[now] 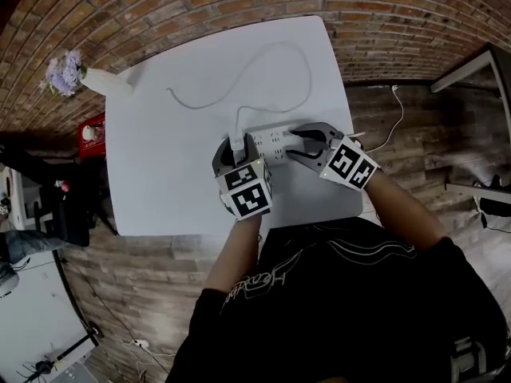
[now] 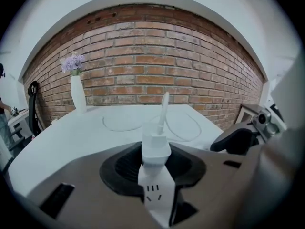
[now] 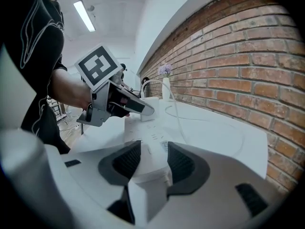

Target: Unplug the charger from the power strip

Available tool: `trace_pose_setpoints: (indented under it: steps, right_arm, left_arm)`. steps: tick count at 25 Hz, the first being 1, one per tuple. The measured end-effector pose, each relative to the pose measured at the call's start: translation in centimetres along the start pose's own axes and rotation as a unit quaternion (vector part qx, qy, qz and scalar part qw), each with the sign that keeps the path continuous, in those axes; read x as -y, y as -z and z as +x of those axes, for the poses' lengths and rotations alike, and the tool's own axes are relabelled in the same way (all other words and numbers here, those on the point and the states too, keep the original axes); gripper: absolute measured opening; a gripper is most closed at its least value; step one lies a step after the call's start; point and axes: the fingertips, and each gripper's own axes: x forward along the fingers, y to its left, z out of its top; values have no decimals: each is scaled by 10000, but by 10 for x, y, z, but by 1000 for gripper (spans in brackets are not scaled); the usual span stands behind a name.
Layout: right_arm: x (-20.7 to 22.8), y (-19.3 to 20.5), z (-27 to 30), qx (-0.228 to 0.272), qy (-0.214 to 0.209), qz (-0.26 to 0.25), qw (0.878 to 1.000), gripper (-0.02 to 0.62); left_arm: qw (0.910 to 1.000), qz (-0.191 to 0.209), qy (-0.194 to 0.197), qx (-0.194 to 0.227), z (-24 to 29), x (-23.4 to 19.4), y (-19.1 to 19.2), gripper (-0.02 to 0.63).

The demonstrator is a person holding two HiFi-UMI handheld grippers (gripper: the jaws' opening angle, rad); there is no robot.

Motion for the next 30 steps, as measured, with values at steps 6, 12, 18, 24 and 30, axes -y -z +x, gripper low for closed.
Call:
trace_pose_setpoints:
  steps: [6,12,18,24,30]
  right_arm:
    - [-1,0,0,24,12,-16,10000,156]
    - [0,-1,1,19,48,-5,10000,156]
    - [-1,-1,0,9,51,18,10000,156]
    - [-1,0,0,15,48,10,10000,156]
    - [-1,-1,-1,31,57,49,10000,156]
  left_arm:
    - [9959,-750,484,-162,0,-7,1,137]
    - [9997,-98,167,-116,-1,-3,-1,135]
    - [9990,-305,283,-189,-2,-4,-1,137]
    - [9993,-125,299,-190,-5,-3,-1,137]
    - [9992,197,281,-220,-7,0,-4,137]
